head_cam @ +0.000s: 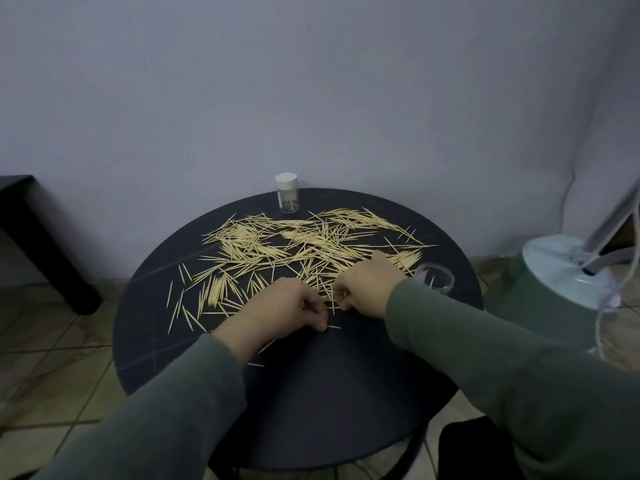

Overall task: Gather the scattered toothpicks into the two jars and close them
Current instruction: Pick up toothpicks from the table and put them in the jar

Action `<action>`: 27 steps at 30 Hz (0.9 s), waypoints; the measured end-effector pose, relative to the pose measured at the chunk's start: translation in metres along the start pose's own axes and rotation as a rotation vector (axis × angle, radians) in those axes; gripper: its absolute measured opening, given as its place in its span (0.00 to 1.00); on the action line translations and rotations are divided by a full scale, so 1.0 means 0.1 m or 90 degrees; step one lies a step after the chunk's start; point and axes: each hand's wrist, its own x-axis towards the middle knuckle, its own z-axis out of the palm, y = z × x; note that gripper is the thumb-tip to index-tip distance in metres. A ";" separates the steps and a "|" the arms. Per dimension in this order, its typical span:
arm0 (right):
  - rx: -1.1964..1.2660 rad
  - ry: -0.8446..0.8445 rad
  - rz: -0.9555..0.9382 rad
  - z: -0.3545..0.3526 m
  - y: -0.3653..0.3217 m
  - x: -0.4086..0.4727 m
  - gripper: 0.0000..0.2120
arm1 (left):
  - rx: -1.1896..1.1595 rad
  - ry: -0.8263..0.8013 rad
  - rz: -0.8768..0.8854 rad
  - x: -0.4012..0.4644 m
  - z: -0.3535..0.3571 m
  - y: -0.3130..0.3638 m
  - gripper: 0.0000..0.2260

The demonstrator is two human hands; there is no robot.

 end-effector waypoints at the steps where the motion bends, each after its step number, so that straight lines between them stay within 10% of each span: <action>1: -0.008 0.015 -0.001 -0.01 0.01 0.00 0.05 | -0.007 0.021 -0.013 0.03 0.01 0.01 0.04; 8: 0.099 0.170 0.116 -0.34 0.59 -0.20 0.06 | 0.030 0.108 0.023 0.19 0.08 0.24 0.07; 27: 0.359 -0.004 0.171 0.17 1.31 -0.19 0.08 | 0.139 0.186 0.096 0.55 0.43 0.50 0.17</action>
